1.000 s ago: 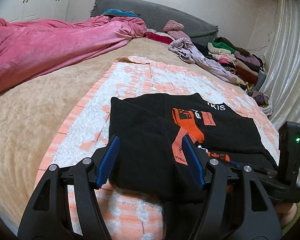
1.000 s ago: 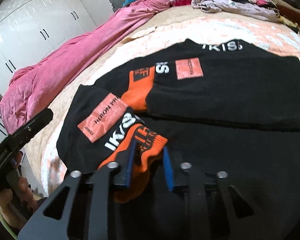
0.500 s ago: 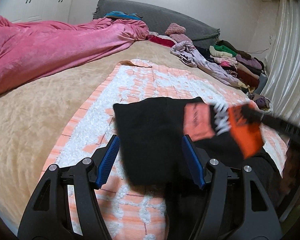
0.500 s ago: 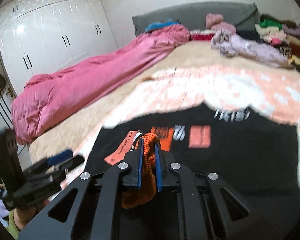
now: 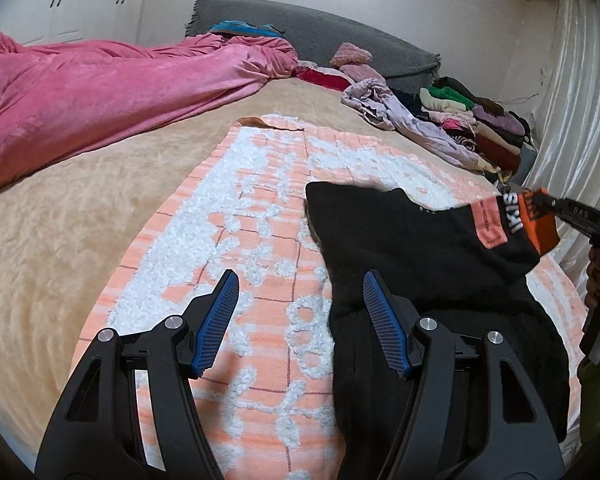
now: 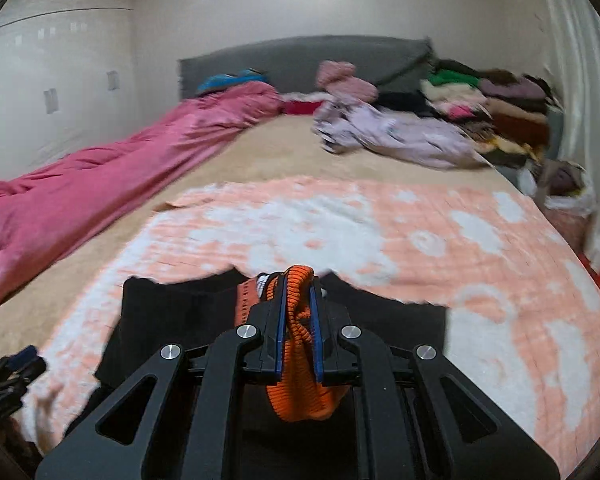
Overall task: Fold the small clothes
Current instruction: 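Lay the held cuff onto the sweatshirt body with the right tool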
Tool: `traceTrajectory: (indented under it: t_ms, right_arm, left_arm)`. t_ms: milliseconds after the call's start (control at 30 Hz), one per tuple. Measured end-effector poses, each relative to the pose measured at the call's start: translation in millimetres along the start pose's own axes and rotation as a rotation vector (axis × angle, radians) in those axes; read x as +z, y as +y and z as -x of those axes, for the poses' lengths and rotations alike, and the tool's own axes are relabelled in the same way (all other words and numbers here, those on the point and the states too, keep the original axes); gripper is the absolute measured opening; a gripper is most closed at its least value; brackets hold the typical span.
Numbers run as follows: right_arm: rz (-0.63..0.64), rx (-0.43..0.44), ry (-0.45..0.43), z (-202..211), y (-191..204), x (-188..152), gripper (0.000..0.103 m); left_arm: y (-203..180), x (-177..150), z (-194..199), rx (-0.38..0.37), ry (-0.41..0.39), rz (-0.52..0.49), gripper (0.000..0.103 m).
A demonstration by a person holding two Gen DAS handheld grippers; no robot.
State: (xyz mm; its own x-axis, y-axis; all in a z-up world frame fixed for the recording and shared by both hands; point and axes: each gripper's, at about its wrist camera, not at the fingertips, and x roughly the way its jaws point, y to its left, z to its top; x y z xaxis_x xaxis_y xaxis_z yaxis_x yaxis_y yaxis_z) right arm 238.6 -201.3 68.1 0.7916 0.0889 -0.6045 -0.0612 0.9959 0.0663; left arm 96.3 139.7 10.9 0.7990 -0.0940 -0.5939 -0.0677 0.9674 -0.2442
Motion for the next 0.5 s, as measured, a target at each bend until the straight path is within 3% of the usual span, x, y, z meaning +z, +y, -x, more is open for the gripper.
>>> traceTrajectory:
  t_ms: [300, 500]
  right_arm:
    - [-0.054, -0.033, 0.067, -23.2, -30.2, -29.2, 0.01]
    - [-0.073, -0.027, 0.081, -32.5, -37.7, -37.9, 0.01]
  left_arm:
    - [-12.0, -6.4, -8.2, 0.021, 0.043, -0.041, 0.057]
    - [-36.6, 8.6, -15.7, 0.013, 0.045, -0.081, 0.057]
